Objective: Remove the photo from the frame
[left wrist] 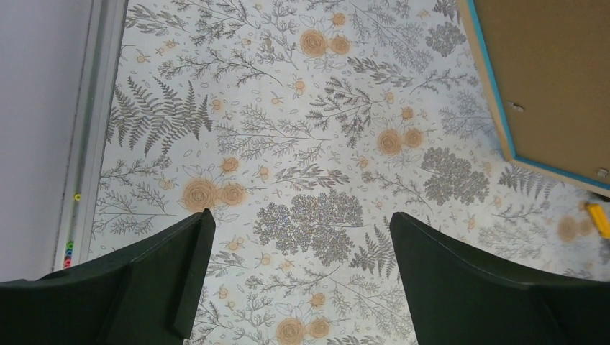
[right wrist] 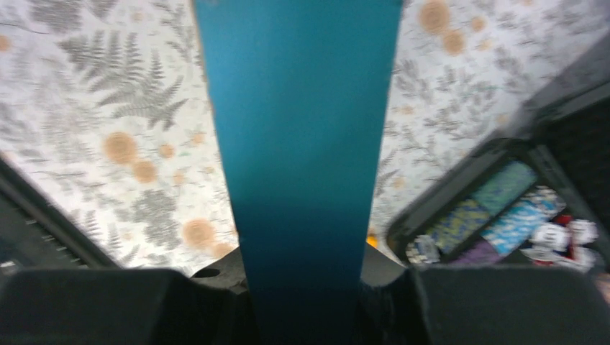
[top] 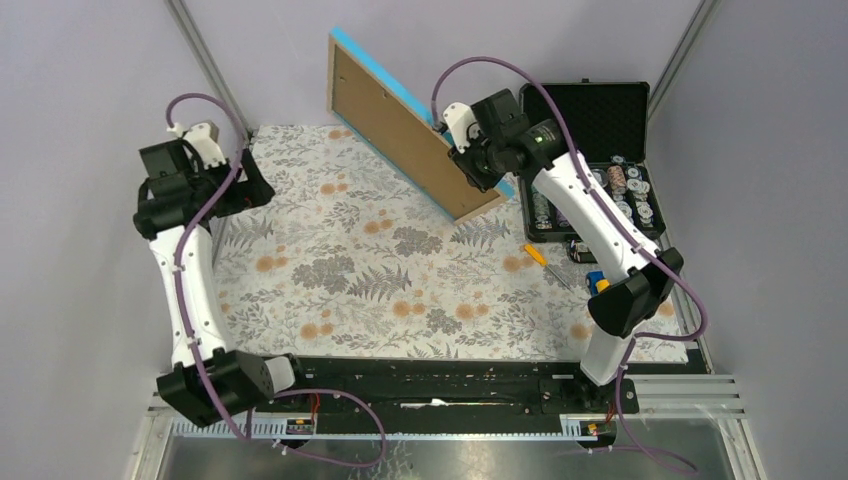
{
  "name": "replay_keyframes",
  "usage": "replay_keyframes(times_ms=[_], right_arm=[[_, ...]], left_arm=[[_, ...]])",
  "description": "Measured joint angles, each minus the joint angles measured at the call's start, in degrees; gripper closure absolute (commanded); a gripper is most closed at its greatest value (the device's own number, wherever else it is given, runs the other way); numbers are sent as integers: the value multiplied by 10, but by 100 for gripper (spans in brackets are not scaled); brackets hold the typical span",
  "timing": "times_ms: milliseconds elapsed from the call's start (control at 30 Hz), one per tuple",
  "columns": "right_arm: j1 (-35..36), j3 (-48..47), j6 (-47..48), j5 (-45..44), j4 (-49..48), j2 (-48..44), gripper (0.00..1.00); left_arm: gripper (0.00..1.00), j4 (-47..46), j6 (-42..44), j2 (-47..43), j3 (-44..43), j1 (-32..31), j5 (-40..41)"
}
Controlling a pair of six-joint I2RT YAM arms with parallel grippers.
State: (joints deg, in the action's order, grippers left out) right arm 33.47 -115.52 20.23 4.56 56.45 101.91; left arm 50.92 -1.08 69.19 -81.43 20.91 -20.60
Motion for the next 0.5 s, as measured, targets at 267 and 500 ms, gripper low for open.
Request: replay_keyframes(times_ms=[267,500], right_arm=[[54,99,109,-151,-112,-19,100],[113,220,205,-232,-240,-32,100]], left_arm=[[1,37,21,79,-64,119,-79],[1,48,34,83,-51,117,-110]])
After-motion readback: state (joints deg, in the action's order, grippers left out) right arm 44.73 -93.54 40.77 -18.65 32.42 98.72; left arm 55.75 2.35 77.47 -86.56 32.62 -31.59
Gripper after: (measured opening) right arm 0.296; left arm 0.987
